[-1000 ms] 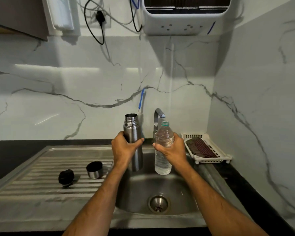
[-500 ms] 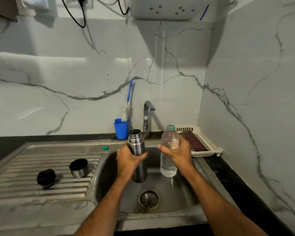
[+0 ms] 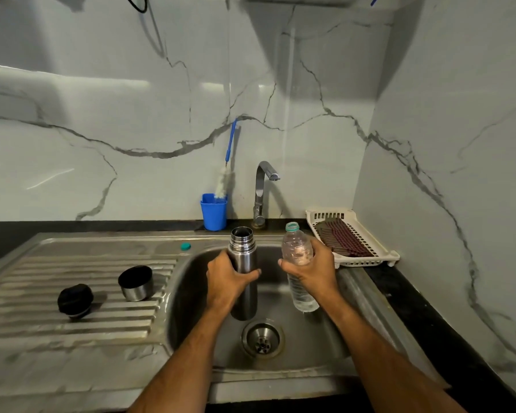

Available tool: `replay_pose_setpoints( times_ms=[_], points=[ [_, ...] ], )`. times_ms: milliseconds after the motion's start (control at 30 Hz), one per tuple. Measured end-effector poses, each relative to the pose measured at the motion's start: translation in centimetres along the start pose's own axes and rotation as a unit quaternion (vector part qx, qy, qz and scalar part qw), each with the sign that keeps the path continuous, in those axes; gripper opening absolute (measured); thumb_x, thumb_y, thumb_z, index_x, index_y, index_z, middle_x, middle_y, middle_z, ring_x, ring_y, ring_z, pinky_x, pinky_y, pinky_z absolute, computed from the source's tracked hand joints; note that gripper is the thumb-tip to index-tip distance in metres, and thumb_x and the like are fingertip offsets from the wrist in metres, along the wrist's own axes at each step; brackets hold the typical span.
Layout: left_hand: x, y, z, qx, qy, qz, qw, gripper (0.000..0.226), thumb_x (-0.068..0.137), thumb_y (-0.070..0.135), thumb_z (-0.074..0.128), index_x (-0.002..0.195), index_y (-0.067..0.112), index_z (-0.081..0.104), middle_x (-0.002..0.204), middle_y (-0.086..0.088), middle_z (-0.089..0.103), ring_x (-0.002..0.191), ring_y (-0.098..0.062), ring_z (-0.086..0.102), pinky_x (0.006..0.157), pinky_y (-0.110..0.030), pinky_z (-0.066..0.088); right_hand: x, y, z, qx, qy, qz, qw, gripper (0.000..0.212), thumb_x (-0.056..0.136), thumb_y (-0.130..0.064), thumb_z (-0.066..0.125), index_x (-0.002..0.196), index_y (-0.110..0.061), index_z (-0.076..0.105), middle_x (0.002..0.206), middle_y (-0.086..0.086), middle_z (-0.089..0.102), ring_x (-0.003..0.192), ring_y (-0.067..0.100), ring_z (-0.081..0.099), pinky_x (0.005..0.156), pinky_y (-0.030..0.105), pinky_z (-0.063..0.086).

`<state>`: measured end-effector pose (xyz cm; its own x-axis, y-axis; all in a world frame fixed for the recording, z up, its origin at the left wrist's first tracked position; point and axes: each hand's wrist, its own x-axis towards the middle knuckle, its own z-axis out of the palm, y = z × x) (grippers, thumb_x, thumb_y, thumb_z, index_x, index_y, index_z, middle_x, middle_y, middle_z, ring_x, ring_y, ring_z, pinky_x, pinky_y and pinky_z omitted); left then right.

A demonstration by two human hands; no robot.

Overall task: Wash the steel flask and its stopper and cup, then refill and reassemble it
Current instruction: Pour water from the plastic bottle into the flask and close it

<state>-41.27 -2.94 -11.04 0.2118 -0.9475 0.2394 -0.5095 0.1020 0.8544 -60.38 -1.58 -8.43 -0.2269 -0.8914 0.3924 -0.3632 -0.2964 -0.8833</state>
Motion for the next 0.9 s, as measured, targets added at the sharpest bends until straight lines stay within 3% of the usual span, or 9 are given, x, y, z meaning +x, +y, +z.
replay_pose_setpoints(
  times_ms=[100, 333, 567, 667, 800, 900],
  points=[
    [0.3, -0.1, 0.1, 0.002, -0.005, -0.002, 1.000, 0.066, 0.065, 0.022, 0.094, 0.121, 0.015, 0.060, 0.124, -0.007, 0.069, 0.115, -0.021, 0.066, 0.097, -0.035, 0.054, 0.5, 0.5, 0.6, -0.032, -0.008, 0.001, 0.999, 0.059, 0.056, -0.017, 0.096, 0.109, -0.019, 0.069, 0.095, -0.004, 0.076, 0.083, 0.011, 0.073, 0.077, 0.031, 0.061],
    [0.6, -0.2, 0.3, 0.015, -0.018, 0.001, 1.000, 0.069, 0.064, 0.023, 0.095, 0.123, 0.015, 0.060, 0.124, -0.006, 0.069, 0.116, -0.021, 0.066, 0.100, -0.035, 0.054, 1.5, -0.9, 1.0, -0.079, -0.033, -0.011, 0.996, 0.059, 0.056, -0.013, 0.094, 0.108, -0.024, 0.067, 0.093, -0.008, 0.074, 0.081, 0.007, 0.071, 0.072, 0.026, 0.059],
    [0.5, -0.3, 0.1, 0.031, -0.028, 0.009, 0.999, 0.072, 0.062, 0.026, 0.096, 0.124, 0.016, 0.061, 0.123, -0.004, 0.070, 0.114, -0.019, 0.066, 0.098, -0.033, 0.054, 1.9, -3.2, 0.9, -0.163, -0.087, -0.032, 0.982, 0.064, 0.056, -0.015, 0.093, 0.113, -0.025, 0.067, 0.091, -0.017, 0.068, 0.081, -0.007, 0.064, 0.063, 0.006, 0.047],
    [0.5, -0.3, 0.1, 0.030, -0.032, 0.005, 0.999, 0.072, 0.064, 0.025, 0.095, 0.126, 0.016, 0.060, 0.125, -0.004, 0.069, 0.116, -0.019, 0.065, 0.099, -0.032, 0.052, 2.2, -3.9, 1.0, -0.208, -0.103, -0.035, 0.972, 0.067, 0.053, -0.014, 0.093, 0.115, -0.023, 0.068, 0.096, -0.013, 0.070, 0.085, 0.000, 0.067, 0.065, 0.011, 0.049],
    [0.5, -0.3, 0.0, 0.030, -0.034, 0.000, 0.999, 0.070, 0.066, 0.023, 0.094, 0.126, 0.015, 0.059, 0.125, -0.004, 0.068, 0.117, -0.019, 0.065, 0.098, -0.029, 0.049, 2.6, -4.9, 1.0, -0.287, -0.119, -0.044, 0.949, 0.078, 0.053, -0.019, 0.095, 0.125, -0.019, 0.066, 0.112, -0.003, 0.073, 0.099, 0.014, 0.067, 0.082, 0.029, 0.056],
    [0.4, -0.3, -0.1, 0.027, -0.032, 0.002, 0.999, 0.069, 0.066, 0.022, 0.094, 0.125, 0.015, 0.060, 0.124, -0.004, 0.069, 0.116, -0.018, 0.065, 0.093, -0.023, 0.045, 2.7, -5.6, 1.0, -0.324, -0.130, -0.042, 0.936, 0.082, 0.053, -0.021, 0.096, 0.130, -0.018, 0.065, 0.118, 0.001, 0.072, 0.105, 0.019, 0.066, 0.084, 0.028, 0.053]
  ],
)
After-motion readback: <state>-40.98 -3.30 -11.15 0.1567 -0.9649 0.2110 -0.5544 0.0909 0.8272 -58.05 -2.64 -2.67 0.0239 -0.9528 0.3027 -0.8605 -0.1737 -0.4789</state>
